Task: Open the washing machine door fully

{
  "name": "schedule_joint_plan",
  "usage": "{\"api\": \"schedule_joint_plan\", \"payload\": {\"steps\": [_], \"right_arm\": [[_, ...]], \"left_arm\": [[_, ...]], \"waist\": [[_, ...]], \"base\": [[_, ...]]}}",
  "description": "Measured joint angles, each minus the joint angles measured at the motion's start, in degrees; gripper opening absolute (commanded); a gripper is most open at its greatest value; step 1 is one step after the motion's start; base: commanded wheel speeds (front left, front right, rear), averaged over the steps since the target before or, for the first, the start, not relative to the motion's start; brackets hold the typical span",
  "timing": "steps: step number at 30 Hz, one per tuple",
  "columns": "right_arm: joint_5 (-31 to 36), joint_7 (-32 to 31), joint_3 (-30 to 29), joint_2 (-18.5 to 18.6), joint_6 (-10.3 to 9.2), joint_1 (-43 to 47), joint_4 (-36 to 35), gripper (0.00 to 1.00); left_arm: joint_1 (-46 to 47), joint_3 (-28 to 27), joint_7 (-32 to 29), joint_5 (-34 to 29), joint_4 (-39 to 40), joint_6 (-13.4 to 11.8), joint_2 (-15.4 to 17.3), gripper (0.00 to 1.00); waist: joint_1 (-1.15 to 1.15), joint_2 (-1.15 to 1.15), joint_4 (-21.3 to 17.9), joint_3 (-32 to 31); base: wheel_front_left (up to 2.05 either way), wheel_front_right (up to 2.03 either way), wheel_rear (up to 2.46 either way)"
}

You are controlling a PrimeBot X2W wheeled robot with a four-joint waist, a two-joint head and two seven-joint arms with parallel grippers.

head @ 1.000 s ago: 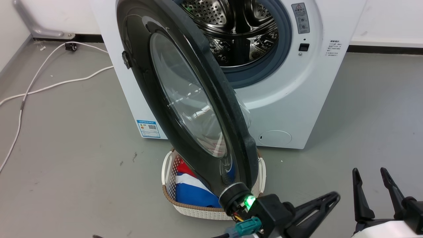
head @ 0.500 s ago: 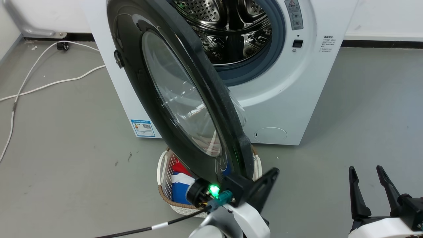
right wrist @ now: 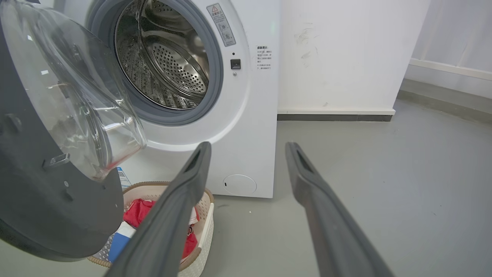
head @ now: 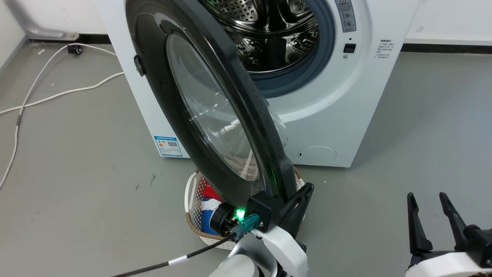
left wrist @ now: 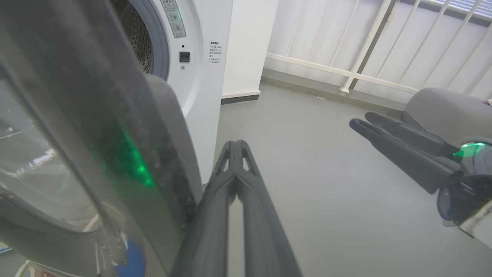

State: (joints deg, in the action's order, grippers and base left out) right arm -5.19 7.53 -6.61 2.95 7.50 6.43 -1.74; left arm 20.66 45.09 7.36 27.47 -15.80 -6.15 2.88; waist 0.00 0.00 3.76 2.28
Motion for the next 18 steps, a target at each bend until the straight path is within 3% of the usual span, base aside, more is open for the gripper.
{"api": "schedule_joint_plan", "payload": {"steps": [8, 18], "right_arm": [[-0.32, 0.08, -0.02, 0.0, 0.0, -0.04, 0.62, 1.0], [-0.3, -0.51, -0.24, -0.01, 0.0, 0.23, 0.63, 1.0]], "left_arm": [[-3.19, 0.19, 0.36, -0.42, 3.92, -1.63, 2.33, 0.0], [-8.88, -0.55, 0.23, -0.21, 11.07, -5.55, 5.2, 0.0]], "waist": [[0.0, 0.0, 1.36, -0.52], [0.0, 0.0, 3.78, -0.93]], "base": [[0.0, 0.0, 0.0], [0.0, 0.0, 0.0]]}}
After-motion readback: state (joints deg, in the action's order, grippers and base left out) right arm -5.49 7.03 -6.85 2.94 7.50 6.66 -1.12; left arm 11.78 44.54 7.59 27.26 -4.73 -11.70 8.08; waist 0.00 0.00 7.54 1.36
